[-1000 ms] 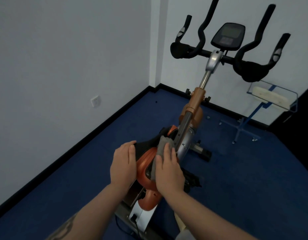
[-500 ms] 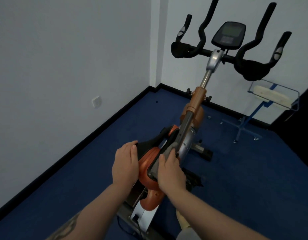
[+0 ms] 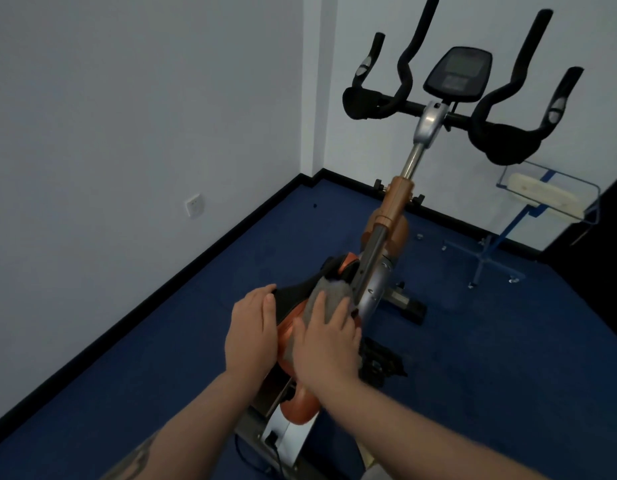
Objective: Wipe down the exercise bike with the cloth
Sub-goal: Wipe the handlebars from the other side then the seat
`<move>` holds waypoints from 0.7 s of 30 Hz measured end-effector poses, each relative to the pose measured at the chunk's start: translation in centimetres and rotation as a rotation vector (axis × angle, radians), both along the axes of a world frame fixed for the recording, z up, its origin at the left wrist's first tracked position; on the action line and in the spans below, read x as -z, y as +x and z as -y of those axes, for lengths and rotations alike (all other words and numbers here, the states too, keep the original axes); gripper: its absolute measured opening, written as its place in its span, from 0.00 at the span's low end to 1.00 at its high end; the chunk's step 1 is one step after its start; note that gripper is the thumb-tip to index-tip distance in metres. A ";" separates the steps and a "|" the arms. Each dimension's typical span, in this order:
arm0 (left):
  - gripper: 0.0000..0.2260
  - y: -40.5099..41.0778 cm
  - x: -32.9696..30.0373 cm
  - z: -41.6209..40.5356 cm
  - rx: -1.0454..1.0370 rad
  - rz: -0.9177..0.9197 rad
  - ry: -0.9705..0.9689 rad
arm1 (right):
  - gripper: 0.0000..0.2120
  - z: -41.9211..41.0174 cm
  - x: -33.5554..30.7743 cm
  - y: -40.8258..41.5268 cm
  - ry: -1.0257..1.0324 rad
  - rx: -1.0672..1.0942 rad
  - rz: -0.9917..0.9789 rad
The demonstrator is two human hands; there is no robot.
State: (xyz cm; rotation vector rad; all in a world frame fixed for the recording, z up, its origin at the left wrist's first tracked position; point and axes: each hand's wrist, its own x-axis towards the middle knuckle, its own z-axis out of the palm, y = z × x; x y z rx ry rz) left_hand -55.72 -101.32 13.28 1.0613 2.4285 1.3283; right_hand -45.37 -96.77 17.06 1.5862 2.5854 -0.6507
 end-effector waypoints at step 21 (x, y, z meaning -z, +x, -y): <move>0.17 0.3 -0.1 -0.4 -0.061 -0.021 -0.014 | 0.33 -4.2 0.3 -0.7 -0.137 0.082 -0.164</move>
